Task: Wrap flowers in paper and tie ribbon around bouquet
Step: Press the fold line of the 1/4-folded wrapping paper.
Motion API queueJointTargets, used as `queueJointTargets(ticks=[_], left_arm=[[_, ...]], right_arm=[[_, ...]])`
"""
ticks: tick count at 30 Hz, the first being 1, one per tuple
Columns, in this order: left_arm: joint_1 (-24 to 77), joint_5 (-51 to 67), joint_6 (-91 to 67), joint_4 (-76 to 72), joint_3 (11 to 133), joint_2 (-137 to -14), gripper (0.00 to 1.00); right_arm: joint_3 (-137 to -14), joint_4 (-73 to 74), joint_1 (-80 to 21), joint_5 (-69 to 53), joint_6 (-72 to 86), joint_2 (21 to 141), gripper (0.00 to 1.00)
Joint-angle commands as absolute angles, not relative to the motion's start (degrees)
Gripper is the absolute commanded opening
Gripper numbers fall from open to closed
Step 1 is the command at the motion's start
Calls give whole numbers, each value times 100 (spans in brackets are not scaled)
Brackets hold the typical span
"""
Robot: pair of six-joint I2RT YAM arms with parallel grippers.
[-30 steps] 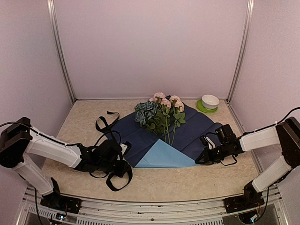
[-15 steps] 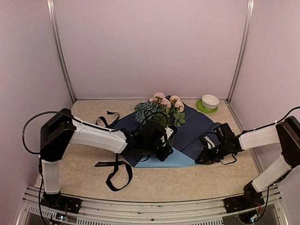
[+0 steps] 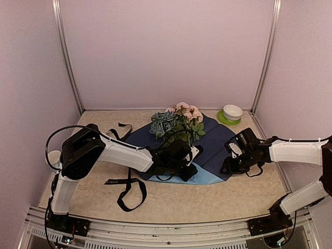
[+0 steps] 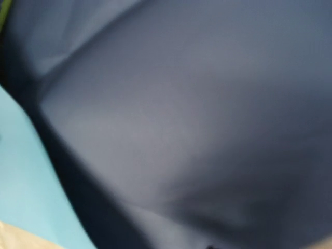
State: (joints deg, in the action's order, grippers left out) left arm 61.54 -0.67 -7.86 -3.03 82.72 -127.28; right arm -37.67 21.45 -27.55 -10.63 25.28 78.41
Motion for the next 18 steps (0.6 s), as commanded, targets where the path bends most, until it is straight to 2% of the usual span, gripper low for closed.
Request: queueJointTargets(ticks=[1, 3, 6, 10, 15, 18], left_arm=[[6130, 179, -874, -226, 8229, -13013, 30], [6111, 187, -917, -272, 8174, -13001, 30], [6101, 221, -974, -375, 8058, -12936, 30], [6091, 235, -995, -480, 7934, -12901, 30], [6075, 241, -1007, -557, 7885, -12895, 30], [6050, 261, -1037, -632, 7788, -12843, 30]], right_arm=[[-4001, 3007, -2921, 151, 2792, 7246, 45], [-3960, 3087, -2935, 158, 2911, 7025, 56], [-3896, 3176, -2985, 84, 3242, 6783, 60], [-3694, 2771, -3190, -422, 3749, 6827, 58], [-4246, 2967, -3752, 168, 3744, 7568, 52], [-4355, 2652, -4013, -85, 3660, 7769, 45]])
